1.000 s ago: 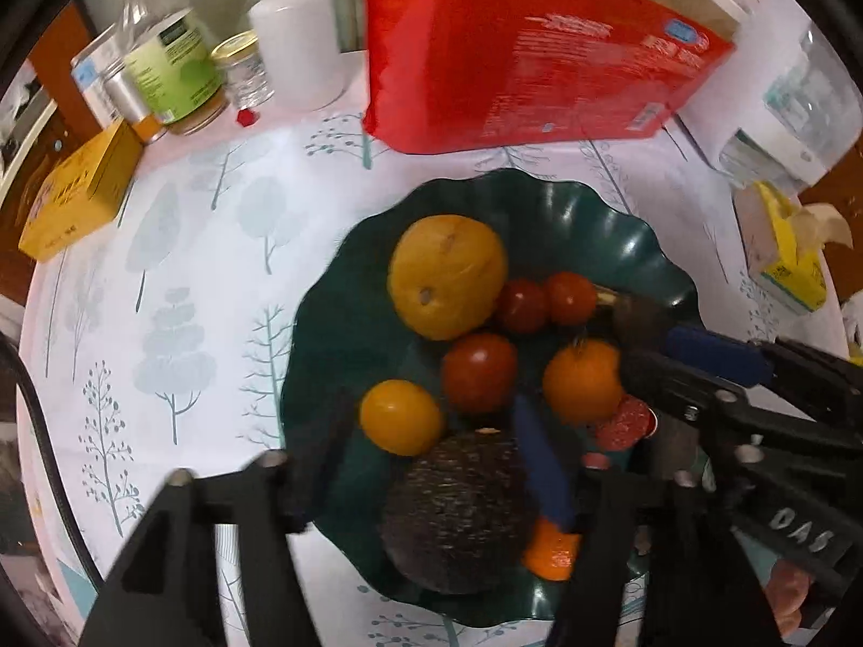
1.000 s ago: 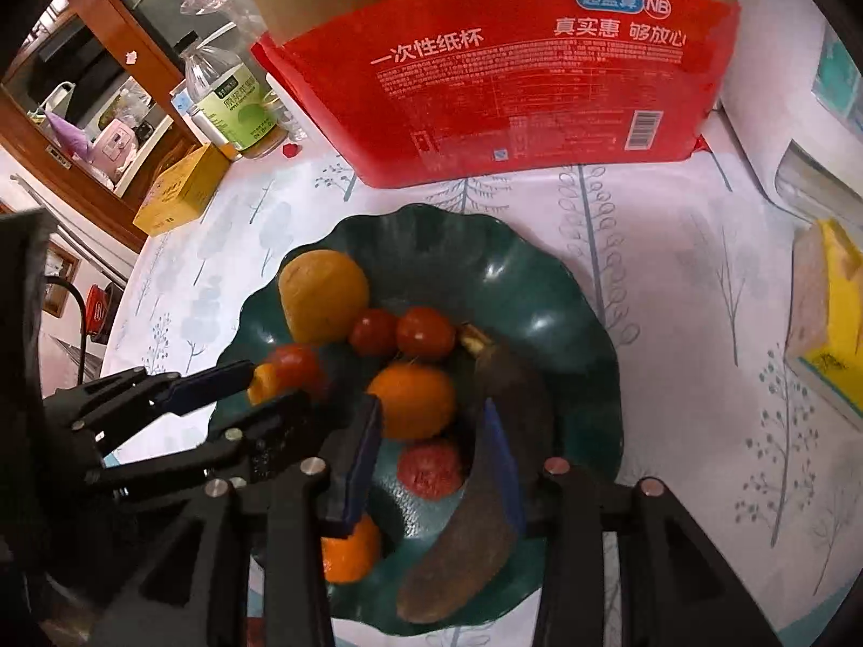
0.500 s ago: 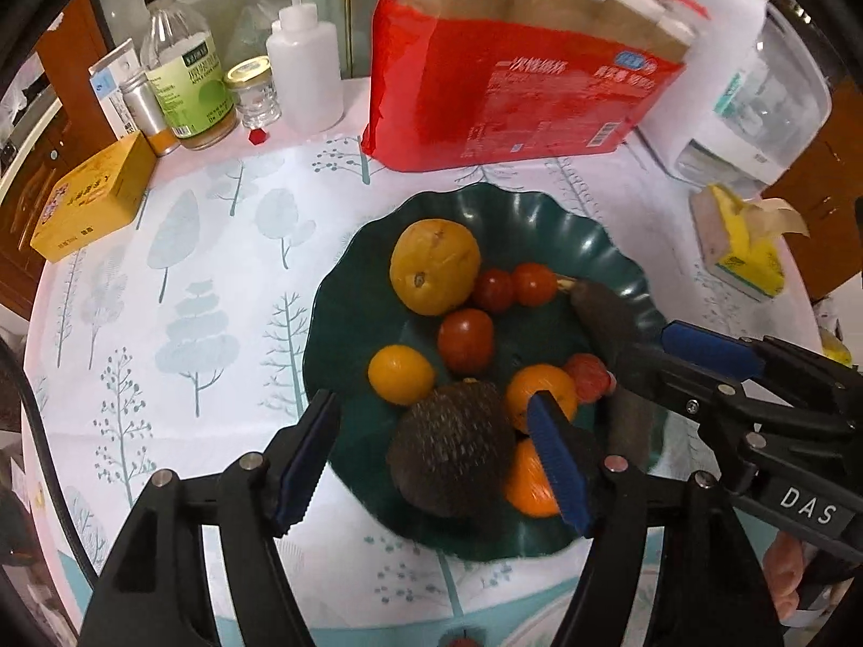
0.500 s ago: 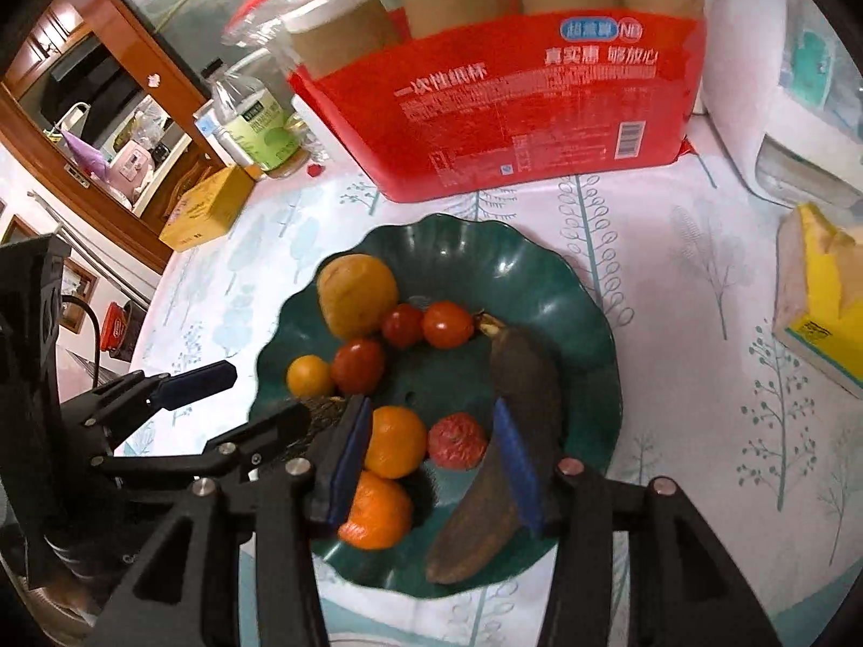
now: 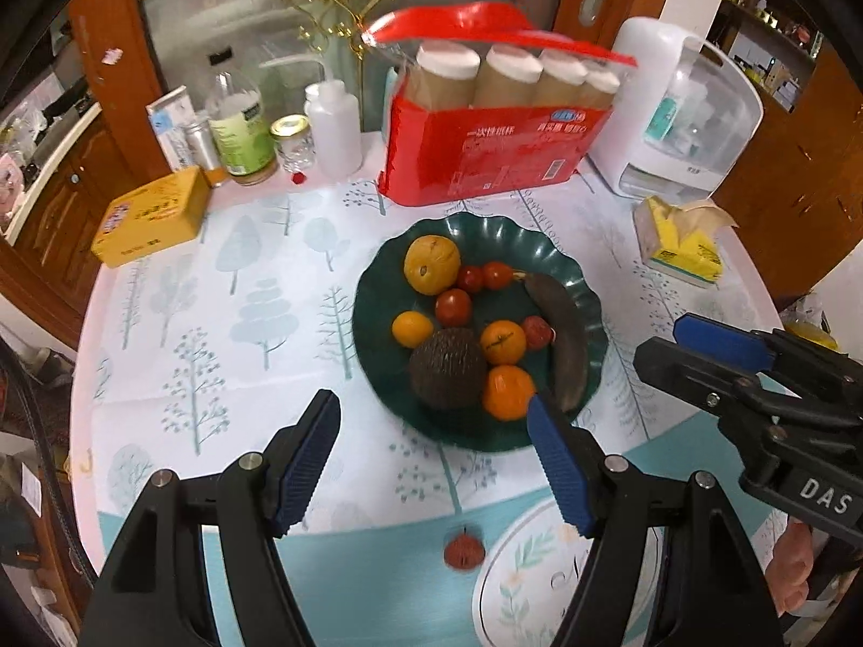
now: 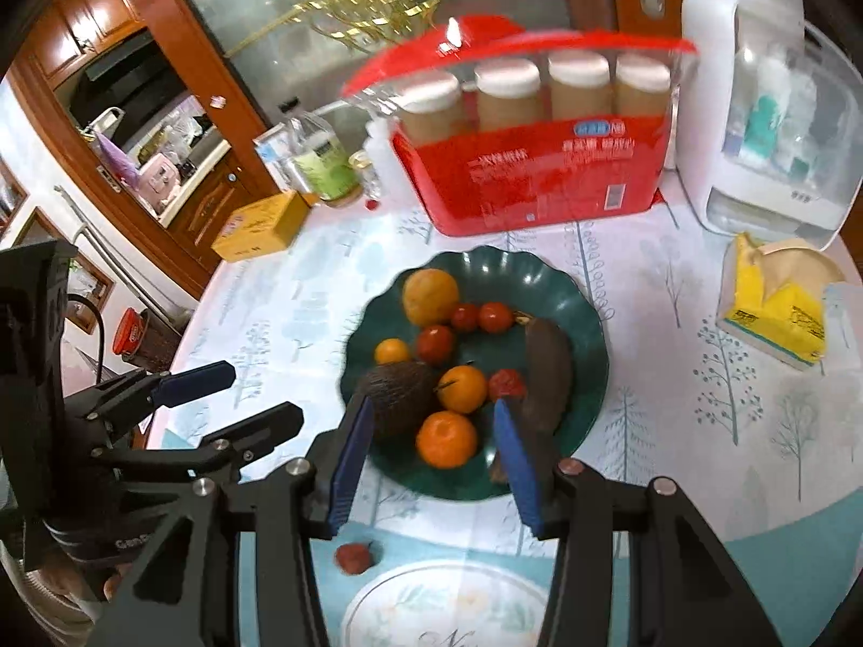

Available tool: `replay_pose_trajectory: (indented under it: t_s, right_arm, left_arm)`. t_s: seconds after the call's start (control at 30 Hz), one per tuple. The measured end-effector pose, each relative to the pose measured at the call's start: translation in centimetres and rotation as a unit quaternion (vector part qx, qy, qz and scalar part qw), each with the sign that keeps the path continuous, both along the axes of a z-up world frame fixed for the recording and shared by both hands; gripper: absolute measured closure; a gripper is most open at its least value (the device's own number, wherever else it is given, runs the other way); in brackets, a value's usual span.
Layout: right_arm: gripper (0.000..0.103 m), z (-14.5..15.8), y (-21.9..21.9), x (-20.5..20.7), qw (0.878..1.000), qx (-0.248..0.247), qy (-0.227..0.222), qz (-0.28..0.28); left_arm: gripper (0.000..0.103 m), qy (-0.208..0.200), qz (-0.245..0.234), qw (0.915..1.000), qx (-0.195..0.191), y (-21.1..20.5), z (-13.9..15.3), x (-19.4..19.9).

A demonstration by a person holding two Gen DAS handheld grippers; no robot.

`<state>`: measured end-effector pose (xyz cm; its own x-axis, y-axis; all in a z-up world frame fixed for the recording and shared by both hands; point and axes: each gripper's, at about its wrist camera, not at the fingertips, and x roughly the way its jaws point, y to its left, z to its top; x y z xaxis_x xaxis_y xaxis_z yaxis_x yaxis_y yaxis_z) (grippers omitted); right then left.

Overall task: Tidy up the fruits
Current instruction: 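Lift both open tools away from the plate, then move the right tool to the dried red lychee and close on it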

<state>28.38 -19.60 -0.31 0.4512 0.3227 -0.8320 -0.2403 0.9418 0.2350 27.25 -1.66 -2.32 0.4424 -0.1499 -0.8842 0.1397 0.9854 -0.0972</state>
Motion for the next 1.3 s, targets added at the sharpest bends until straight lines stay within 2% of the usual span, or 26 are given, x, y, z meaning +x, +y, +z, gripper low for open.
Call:
replay_pose_trajectory:
  t_s: [0.3, 0.47, 0.57, 0.7, 0.87, 1.1, 1.3]
  right_arm:
    - [0.055, 4.5, 2.2, -6.4, 0.999, 0.02, -0.039, 0.007]
    - [0.055, 5.2, 3.6, -9.1, 0.998, 0.021, -0.05, 0.018]
    - [0.055, 5.0, 4.3, -10.2, 0.998, 0.018, -0.056, 0.023]
    - [0.055, 3.7, 5.2, -11.6, 0.998, 0.004, -0.061, 0.031]
    - [0.055, 0.2, 5.8, -11.9, 0.999, -0.018, -0.042, 0.029]
    - [0.055, -4.8, 6.0, -11.2, 0.999, -0.031, -0.001, 0.03]
    - [0.055, -9.1, 6.7, -11.1, 0.997, -0.058, 0.019, 0.053]
  left_arm:
    - [0.027, -0.035, 0.011, 0.9993, -0.001, 2.6, 4.3, -6.9]
    - [0.022, -0.064, 0.033, 0.9973, 0.013, 4.4, 5.4, -9.8]
    - [0.021, -0.066, 0.05, 0.9964, 0.013, 5.7, 5.0, -11.0]
    - [0.021, -0.063, 0.077, 0.995, 0.012, 7.0, 3.3, -12.2]
    - [0.021, -0.049, 0.102, 0.9932, 0.028, 7.6, -0.5, -12.6]
    - [0.021, 0.003, 0.124, 0.992, 0.022, 7.7, -6.8, -11.9]
    - [0.021, 0.04, 0.136, 0.9897, 0.02, 8.0, -10.7, -11.9]
